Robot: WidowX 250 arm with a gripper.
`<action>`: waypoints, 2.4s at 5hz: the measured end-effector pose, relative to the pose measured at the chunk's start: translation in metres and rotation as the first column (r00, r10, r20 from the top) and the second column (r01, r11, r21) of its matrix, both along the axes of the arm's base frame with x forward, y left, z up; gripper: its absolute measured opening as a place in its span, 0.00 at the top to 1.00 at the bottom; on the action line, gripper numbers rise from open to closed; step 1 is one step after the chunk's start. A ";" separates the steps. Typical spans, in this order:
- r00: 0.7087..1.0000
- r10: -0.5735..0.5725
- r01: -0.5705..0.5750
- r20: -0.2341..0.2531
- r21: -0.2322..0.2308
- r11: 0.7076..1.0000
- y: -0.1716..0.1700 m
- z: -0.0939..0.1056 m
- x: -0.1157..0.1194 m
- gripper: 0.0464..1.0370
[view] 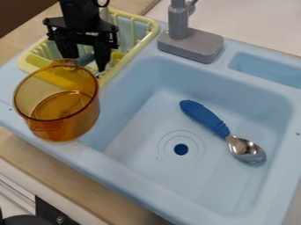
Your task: Moved the plastic spatula into the sink, on top of the blue spoon
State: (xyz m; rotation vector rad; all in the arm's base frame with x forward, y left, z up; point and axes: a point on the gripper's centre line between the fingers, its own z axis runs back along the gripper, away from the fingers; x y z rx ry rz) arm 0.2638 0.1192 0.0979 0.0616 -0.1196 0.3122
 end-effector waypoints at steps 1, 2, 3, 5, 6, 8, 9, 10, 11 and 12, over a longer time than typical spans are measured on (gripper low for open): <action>1.000 0.017 -0.017 0.002 -0.006 1.000 0.004 0.001 -0.001 0.61; 0.996 0.087 -0.088 -0.016 -0.042 0.995 0.007 0.012 -0.002 0.80; 0.990 0.143 -0.143 -0.022 0.003 0.990 0.013 0.013 -0.003 0.81; 0.962 0.271 -0.253 -0.007 0.340 0.906 0.008 0.024 0.001 0.81; 0.958 0.285 -0.261 -0.001 0.398 0.879 0.007 0.028 0.001 0.81; 0.931 0.359 -0.347 0.070 0.476 0.808 0.008 0.048 -0.008 0.81; 0.928 0.359 -0.362 0.098 0.458 0.812 0.007 0.057 -0.012 0.81; 0.934 0.332 -0.355 0.128 0.408 0.841 -0.001 0.067 -0.014 0.81; 0.953 0.281 -0.303 0.113 0.325 0.896 -0.016 0.069 -0.018 0.81; 0.957 0.260 -0.287 0.131 0.266 0.920 -0.033 0.074 -0.027 0.81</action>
